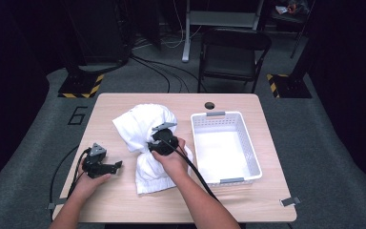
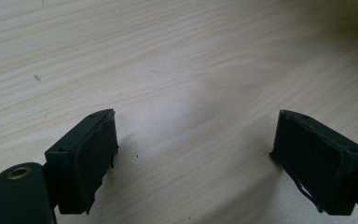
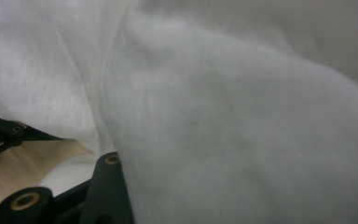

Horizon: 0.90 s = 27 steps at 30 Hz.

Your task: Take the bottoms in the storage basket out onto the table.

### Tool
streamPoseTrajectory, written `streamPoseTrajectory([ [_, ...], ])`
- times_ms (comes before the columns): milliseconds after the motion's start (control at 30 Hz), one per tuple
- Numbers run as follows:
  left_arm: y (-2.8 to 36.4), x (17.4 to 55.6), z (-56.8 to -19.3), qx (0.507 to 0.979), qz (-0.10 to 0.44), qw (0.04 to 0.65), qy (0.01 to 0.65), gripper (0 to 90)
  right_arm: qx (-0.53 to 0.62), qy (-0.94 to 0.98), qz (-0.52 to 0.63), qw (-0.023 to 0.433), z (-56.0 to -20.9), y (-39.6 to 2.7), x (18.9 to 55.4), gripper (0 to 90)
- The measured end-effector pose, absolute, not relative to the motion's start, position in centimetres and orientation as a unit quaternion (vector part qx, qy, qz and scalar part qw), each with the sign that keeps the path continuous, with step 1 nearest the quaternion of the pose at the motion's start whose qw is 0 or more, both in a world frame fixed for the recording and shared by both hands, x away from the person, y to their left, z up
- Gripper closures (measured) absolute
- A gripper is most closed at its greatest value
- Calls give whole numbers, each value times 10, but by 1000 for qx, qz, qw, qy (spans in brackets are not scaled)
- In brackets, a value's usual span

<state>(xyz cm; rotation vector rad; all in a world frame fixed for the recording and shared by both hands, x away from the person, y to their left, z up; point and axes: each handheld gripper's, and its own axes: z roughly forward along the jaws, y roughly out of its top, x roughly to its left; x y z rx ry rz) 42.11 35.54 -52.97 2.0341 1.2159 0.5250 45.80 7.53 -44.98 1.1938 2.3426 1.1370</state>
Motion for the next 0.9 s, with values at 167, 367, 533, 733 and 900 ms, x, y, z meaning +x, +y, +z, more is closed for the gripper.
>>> streamPoseTrajectory([
  [167,355,421,-530,785,203,350,469,133,420,810,386,139,-461,77,458,518],
  [367,355,421,-530,783,203,351,471,133,421,813,377,139,-475,79,455,493],
  [533,355,421,-530,785,204,350,469,134,420,815,371,147,-483,80,454,457],
  [733,355,421,-530,785,204,350,469,134,418,821,361,144,-487,80,455,415],
  [900,355,421,-530,785,204,350,469,133,418,824,353,147,-489,82,456,356],
])
